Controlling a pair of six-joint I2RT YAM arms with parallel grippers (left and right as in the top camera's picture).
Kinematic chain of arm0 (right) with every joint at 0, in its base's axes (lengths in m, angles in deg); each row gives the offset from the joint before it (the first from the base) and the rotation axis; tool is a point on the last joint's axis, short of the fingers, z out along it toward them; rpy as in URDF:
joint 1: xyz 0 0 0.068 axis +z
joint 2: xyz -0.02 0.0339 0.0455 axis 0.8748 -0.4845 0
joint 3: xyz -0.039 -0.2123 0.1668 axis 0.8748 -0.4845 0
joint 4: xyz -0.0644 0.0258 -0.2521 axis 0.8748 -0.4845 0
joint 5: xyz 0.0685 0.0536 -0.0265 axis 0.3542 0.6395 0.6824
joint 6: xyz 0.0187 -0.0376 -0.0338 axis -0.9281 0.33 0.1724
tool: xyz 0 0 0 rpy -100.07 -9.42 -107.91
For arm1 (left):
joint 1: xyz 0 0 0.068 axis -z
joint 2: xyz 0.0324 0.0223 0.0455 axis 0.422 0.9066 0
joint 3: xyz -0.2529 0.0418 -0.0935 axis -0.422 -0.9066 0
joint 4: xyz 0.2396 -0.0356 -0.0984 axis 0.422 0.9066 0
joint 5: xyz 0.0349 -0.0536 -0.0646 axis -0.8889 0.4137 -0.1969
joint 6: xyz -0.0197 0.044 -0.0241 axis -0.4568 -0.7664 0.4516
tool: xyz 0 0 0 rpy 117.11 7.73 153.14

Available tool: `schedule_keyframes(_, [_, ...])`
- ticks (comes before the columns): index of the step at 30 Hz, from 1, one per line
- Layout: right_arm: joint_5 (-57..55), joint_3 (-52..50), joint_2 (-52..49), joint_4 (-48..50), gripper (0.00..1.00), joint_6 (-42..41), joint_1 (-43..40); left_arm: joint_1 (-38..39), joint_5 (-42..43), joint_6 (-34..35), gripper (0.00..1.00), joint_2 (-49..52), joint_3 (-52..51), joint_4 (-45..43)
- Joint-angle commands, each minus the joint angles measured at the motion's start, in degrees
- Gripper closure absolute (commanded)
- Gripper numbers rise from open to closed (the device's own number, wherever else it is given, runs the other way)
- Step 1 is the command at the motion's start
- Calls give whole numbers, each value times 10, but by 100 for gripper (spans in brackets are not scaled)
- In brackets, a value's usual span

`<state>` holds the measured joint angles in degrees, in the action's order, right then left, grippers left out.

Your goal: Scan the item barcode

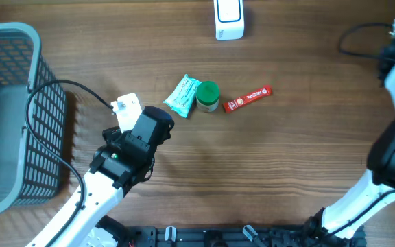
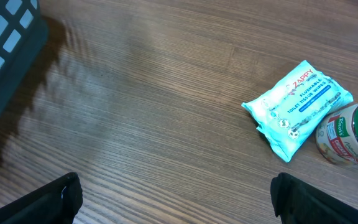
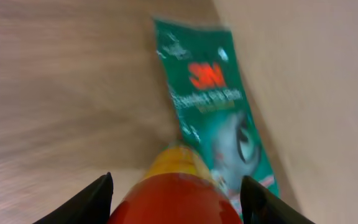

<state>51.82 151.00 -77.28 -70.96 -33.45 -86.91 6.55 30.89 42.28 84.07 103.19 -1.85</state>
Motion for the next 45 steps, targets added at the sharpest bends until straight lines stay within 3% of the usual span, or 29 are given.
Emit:
schedule_keyframes(1, [39,3,-27,-25,86,-78,-46,2,-12,-5,0,0,0,-1])
schedule_keyframes(5, [65,3,-21,-38,39,-129,-73,2,-12,-5,0,0,0,-1])
schedule_keyframes(7, [94,3,-14,-42,1,-125,-78,2,-12,-5,0,0,0,-1])
schedule_keyframes(13, [144,7,63,-44,0,-132,-67,2,-12,-5,0,0,0,-1])
schedule_keyframes(15, [183,7,104,-44,0,-174,-63,2,-12,-5,0,0,0,-1])
schedule_keyframes(20, [456,7,196,-89,0,-363,-34,2,-12,-5,0,0,0,-1])
schedule_keyframes(24, [570,2,189,-141,0,-534,33,2,-12,-5,0,0,0,-1])
schedule_keyframes(27, [538,2,166,-206,0,-538,131,2,-12,-5,0,0,0,-1])
schedule_keyframes(29, [459,2,141,-238,0,-529,218,2,-12,-5,0,0,0,-1])
schedule_keyframes(33, [374,2,71,-247,0,-538,342,2,-12,-5,0,0,0,-1])
schedule_keyframes(38, [375,2,-35,-223,21,-596,428,2,-12,-5,0,0,0,-1])
schedule_keyframes(42, [365,2,-60,-227,25,-589,469,2,-12,-5,0,0,0,-1])
schedule_keyframes(45, [325,2,-58,-301,28,-588,476,2,-12,-5,0,0,0,-1])
